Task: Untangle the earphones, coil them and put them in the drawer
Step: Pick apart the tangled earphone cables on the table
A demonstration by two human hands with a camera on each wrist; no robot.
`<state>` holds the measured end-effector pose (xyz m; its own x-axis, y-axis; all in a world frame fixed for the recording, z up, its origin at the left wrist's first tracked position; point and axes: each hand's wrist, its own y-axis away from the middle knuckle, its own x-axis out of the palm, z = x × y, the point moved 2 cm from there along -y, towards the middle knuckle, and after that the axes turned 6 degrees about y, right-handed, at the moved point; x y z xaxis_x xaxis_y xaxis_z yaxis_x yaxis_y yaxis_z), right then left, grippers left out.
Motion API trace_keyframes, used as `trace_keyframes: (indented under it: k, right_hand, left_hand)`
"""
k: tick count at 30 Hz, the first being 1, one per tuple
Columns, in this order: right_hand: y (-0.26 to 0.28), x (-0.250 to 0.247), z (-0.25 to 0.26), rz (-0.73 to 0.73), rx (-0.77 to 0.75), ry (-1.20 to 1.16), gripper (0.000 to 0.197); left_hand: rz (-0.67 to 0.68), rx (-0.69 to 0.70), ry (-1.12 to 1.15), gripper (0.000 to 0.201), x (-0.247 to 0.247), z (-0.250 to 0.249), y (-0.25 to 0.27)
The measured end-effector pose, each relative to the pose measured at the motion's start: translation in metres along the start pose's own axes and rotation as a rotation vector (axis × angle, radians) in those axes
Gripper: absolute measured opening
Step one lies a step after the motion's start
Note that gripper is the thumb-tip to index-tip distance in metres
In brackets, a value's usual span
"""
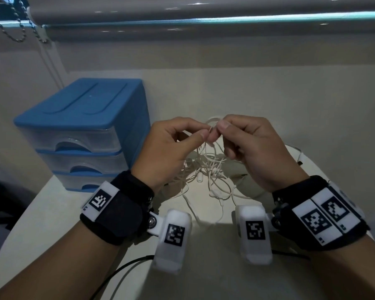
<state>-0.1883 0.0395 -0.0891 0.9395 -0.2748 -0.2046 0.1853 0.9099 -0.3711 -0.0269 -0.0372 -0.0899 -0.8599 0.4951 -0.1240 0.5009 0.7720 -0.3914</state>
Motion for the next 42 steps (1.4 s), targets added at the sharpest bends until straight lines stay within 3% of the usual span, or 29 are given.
trace_keyframes:
  k: [12, 18, 24, 30, 35, 42]
  right_hand:
    - [0.002, -0.006, 0.008, -0.011, -0.057, -0.127, 0.032]
    - [0.001, -0.007, 0.007, -0.022, 0.013, -0.128, 0.029]
    - [0.001, -0.005, 0.010, 0.040, -0.028, -0.274, 0.029]
    - [0.004, -0.012, 0.015, 0.121, -0.132, -0.522, 0.028]
    - [0.003, -0.014, 0.008, 0.089, -0.050, -0.627, 0.028]
    - [0.003, -0.014, 0.011, 0.016, 0.087, -0.610, 0.023]
  left_hand:
    - [0.081, -0.250, -0.040, 0.011, -0.001, 0.007, 0.003]
    - [0.066, -0.197, 0.039, 0.006, -0.002, 0.010, 0.000]
    - [0.080, -0.202, 0.163, 0.020, 0.003, 0.005, 0.000]
    - [0.207, -0.309, 0.111, 0.016, 0.009, 0.006, 0.006]
    - [0.258, -0.358, 0.297, 0.026, 0.015, 0.002, 0.009]
    - [0.111, -0.239, 0.239, 0.022, 0.006, 0.003, 0.002]
